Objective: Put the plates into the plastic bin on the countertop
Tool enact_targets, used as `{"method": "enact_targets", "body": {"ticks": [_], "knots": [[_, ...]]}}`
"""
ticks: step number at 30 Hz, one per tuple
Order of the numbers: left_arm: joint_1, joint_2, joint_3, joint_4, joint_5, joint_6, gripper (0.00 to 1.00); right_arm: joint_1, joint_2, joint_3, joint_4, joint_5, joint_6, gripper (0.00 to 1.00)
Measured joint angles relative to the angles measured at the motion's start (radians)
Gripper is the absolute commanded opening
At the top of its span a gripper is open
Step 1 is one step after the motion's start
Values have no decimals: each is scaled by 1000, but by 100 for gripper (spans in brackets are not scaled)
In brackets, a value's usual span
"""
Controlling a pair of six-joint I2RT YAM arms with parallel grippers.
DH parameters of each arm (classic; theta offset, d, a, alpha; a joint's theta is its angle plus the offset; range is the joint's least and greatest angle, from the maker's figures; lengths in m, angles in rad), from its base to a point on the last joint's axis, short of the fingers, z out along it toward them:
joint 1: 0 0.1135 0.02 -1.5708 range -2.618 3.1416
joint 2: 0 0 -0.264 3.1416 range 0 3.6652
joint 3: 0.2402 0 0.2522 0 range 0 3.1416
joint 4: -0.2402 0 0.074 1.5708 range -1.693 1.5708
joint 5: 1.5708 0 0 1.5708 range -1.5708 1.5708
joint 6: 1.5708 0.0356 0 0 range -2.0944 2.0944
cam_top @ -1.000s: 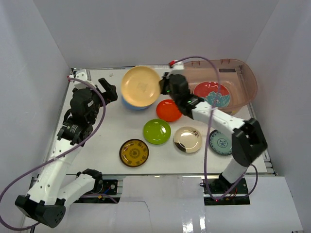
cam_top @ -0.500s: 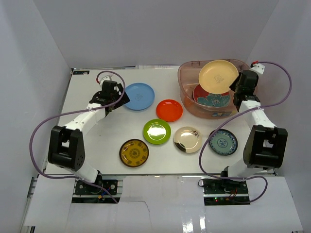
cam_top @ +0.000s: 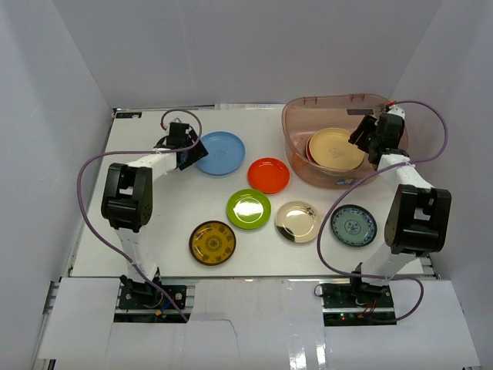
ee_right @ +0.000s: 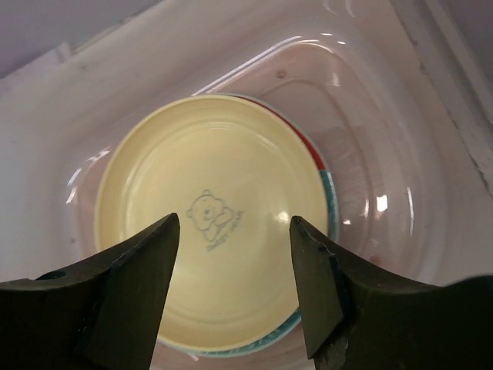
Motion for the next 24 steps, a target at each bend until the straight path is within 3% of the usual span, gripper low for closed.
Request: {"method": "enact_targets", "body": {"ticks": [5,9,10,11,18,22,24], "knots": [[0,37,19,8,0,3,52,6,-152,-87,38,-96,19,65],[0,46,19,6,-14,6,20,31,-305,-196,88,-151,46,65],[0,47,19,6,-17,7,5,42,-336,-222,99,-164,50,65],[0,48,19,6,-22,5,0,56,-367,-250,115,-180,59,64],[0,18,4,-4,-31,16,0,164,-512,-383,132,-299,91,72],[-3,-148,-80,-10,-20,9,0,177,-611,-443,137,-395,119,71],[-16,-262,-100,-15,-18,3,0,182,-644,-446,146,-451,140,64]]}}
